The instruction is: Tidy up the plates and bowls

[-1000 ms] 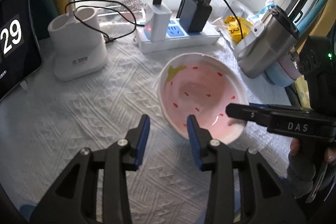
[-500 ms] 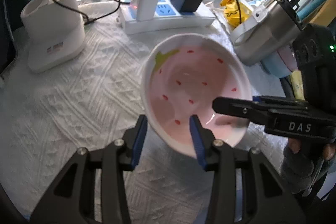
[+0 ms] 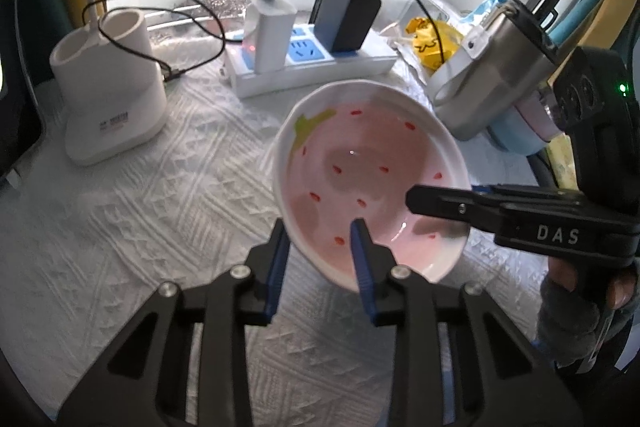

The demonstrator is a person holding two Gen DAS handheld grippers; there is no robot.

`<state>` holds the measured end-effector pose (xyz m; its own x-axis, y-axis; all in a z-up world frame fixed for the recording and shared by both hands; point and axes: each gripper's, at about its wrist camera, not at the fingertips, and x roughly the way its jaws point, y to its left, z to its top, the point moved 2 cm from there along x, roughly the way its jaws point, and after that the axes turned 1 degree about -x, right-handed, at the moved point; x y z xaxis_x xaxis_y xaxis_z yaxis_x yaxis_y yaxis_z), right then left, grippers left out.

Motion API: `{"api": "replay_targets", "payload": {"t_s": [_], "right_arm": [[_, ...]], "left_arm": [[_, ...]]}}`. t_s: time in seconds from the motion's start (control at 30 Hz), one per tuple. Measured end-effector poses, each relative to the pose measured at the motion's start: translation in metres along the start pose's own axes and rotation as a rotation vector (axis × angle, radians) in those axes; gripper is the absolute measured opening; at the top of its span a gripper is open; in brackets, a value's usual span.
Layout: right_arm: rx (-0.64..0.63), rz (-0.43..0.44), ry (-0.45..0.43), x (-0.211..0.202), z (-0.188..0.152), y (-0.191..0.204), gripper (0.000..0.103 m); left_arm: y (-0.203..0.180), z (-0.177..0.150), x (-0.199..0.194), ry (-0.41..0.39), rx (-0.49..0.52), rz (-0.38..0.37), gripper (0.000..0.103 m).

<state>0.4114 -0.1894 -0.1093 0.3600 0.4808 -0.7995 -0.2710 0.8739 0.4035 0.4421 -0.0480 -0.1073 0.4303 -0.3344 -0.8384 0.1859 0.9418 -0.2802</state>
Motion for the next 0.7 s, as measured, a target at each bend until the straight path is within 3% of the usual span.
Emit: {"api": "replay_targets", "payload": {"t_s": [0.7], "right_arm": [[-0.033,-0.009,-0.105,-0.049,-0.019,0.026,0.024]], "left_arm": [[-0.022,-0.009,-0.056,-0.115,0.046,0.021,0.032]]}}
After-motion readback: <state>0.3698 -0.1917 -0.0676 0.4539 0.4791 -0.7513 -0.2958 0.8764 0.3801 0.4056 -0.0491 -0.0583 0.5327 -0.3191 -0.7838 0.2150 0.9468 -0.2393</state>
